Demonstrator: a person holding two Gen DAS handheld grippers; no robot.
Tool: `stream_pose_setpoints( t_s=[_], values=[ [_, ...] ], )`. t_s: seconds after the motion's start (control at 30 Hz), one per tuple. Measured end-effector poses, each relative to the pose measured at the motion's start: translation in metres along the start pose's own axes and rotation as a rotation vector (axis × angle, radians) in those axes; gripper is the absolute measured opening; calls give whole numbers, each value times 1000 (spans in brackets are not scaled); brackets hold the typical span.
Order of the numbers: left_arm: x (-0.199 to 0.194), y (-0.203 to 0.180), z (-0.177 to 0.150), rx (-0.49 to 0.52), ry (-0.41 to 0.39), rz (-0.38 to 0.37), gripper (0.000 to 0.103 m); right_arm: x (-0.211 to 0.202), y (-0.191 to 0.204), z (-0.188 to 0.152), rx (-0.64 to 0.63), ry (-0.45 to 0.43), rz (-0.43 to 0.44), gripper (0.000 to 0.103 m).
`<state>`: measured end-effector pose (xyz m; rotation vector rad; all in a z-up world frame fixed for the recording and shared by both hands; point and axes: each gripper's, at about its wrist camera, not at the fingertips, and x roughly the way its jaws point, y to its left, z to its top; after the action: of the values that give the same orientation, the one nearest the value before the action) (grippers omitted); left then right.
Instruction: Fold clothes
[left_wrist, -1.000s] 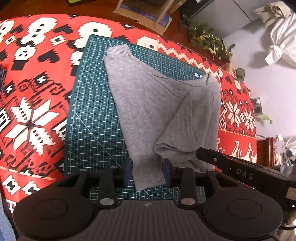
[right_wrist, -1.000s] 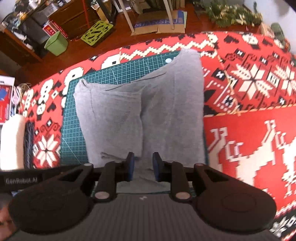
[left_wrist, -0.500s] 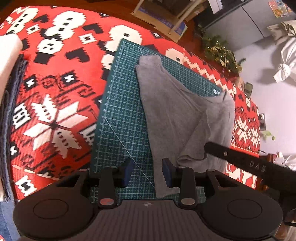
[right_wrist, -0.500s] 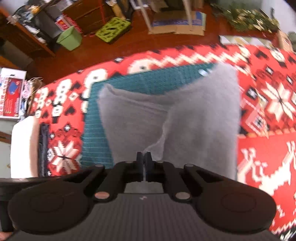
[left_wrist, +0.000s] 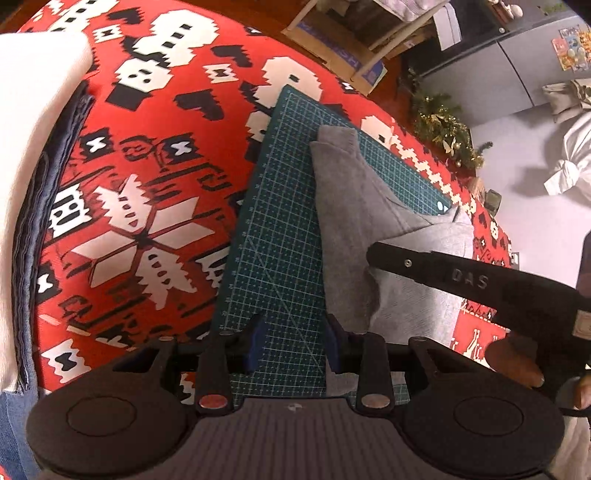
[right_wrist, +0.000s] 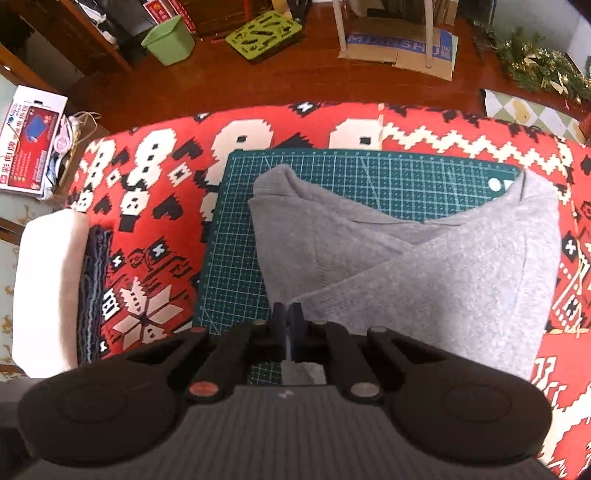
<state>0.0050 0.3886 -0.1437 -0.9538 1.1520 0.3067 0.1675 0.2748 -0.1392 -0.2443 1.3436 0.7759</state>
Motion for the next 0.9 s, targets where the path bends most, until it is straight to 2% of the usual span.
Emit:
stream_pose_setpoints(
  t_s=[0.17,0.27,0.37,0.47,0.5,0.57,0.6,0.63,0.7,0.77,0.9],
  values=[
    [2,3,-1,27,2,18,33,14,-2,0,7,5,-14,3],
    [1,1,-3,37,-4,32,33,11,-2,-1,6,-11,-17,8],
    [-2,-5,-3,37,-22,62,33,-4,-1,-3,0,-46,-17,19],
    [-8,-15,-4,47,-53,96,39,-26,-6,-6,5,-79,-32,31],
    [-10,-19,-5,59,-62,112,44,-35,-10,-9,7,-89,-37,35],
    [-13,-29,-7,94,-74,157,63,-51,-17,-15,13,-105,-50,47],
    [-14,-34,-9,113,-80,181,70,-60,-22,-20,16,-114,-59,57],
    [-15,-40,-10,132,-85,205,71,-68,-28,-25,20,-122,-67,70],
    [-18,-50,-13,170,-95,253,74,-82,-41,-37,33,-134,-74,81],
    [-18,-58,-17,204,-99,274,79,-95,-54,-50,48,-144,-82,85],
    [-11,-73,-27,258,-96,283,81,-109,-76,-75,60,-146,-123,98]
  ],
)
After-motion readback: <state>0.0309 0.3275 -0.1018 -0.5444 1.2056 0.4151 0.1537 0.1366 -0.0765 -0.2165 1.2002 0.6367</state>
